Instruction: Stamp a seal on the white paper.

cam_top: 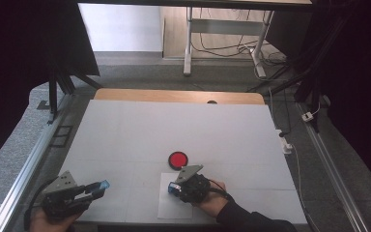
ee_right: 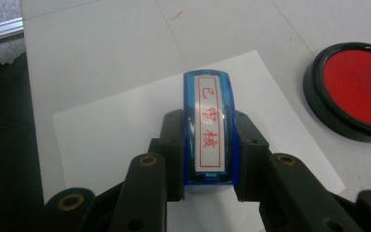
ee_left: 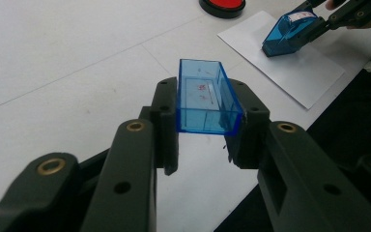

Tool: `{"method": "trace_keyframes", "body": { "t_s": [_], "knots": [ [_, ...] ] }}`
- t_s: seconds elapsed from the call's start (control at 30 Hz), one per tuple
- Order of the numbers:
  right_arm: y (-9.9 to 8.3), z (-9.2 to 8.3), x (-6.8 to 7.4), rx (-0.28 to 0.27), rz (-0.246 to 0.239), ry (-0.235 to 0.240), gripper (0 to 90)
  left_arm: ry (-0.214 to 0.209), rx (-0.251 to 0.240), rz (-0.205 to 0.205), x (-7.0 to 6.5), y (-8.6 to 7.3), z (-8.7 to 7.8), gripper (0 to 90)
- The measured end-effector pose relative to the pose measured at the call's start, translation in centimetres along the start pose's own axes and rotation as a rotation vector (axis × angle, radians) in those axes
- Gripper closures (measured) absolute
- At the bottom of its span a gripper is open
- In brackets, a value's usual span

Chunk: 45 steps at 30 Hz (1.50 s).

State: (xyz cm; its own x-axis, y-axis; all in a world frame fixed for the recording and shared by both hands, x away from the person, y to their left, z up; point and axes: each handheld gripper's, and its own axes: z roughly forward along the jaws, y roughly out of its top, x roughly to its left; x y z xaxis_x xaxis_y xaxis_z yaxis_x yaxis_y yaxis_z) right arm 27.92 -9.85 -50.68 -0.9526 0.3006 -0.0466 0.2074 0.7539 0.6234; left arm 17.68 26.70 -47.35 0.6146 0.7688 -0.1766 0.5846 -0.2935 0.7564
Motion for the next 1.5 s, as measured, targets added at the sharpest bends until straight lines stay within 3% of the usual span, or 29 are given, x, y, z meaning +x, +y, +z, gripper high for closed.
{"method": "trace_keyframes", "body": {
  "t_s": [0.63,1.5],
  "knots": [
    [0.06,0.01,-0.13,0.011,0.018,0.012,71.0,0.001,0.000,0.001,-0.01,0.00,-0.01,67.7],
    [0.35,0.00,-0.19,0.023,-0.003,0.013,70.6,-0.001,-0.003,0.000,0.02,-0.03,-0.05,67.7]
  ]
}}
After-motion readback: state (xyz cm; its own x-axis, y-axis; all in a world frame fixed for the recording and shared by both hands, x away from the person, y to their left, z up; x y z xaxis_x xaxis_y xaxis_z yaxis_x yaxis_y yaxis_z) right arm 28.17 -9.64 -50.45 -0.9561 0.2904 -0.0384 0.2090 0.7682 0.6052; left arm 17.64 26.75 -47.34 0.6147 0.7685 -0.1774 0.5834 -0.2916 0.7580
